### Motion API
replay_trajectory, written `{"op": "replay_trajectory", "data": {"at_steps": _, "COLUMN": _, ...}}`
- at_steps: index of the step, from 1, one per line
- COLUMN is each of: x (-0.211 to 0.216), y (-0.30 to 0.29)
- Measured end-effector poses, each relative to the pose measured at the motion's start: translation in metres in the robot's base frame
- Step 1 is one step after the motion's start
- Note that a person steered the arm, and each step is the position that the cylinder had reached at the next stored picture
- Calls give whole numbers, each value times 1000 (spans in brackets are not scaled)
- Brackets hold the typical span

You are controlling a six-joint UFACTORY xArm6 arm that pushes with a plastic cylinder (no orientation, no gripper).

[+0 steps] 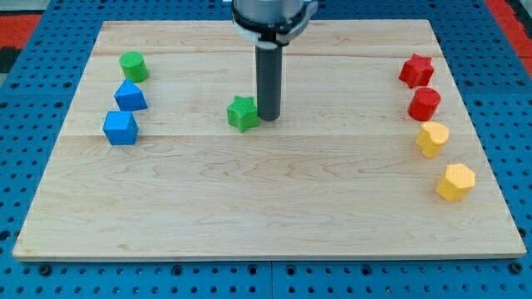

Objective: Push the green star towards the bottom left

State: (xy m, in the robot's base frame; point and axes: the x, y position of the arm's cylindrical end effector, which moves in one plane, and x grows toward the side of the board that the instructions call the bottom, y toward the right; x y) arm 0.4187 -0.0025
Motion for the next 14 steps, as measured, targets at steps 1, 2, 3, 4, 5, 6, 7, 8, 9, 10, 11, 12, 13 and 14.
{"op": "replay_trajectory", "data": {"at_steps": 1, "x": -10, "y": 10}}
{"op": "replay_trajectory", "data": {"at_steps": 2, "x": -33, "y": 7}}
{"op": "replay_trajectory", "data": {"at_steps": 3, "x": -39, "y": -12}}
{"op": "replay_trajectory", "data": {"at_steps": 4, "x": -14, "y": -26}}
{"op": "replay_trajectory", "data": {"at_steps": 5, "x": 10, "y": -50}}
{"op": "replay_trajectory", "data": {"at_steps": 6, "x": 31, "y": -62}}
{"op": "replay_trajectory", "data": {"at_steps": 7, "x": 55, "y": -64}}
{"op": "replay_trajectory", "data": {"at_steps": 8, "x": 75, "y": -72}}
{"op": "replay_trajectory", "data": {"at_steps": 9, "x": 77, "y": -81}}
{"op": "replay_trajectory", "data": {"at_steps": 10, "x": 77, "y": -93}}
{"op": "replay_trajectory", "data": {"at_steps": 11, "x": 77, "y": -95}}
{"op": "replay_trajectory", "data": {"at_steps": 12, "x": 77, "y": -96}}
{"op": "replay_trajectory", "data": {"at_steps": 13, "x": 76, "y": -100}}
{"op": "replay_trajectory", "data": {"at_steps": 14, "x": 67, "y": -100}}
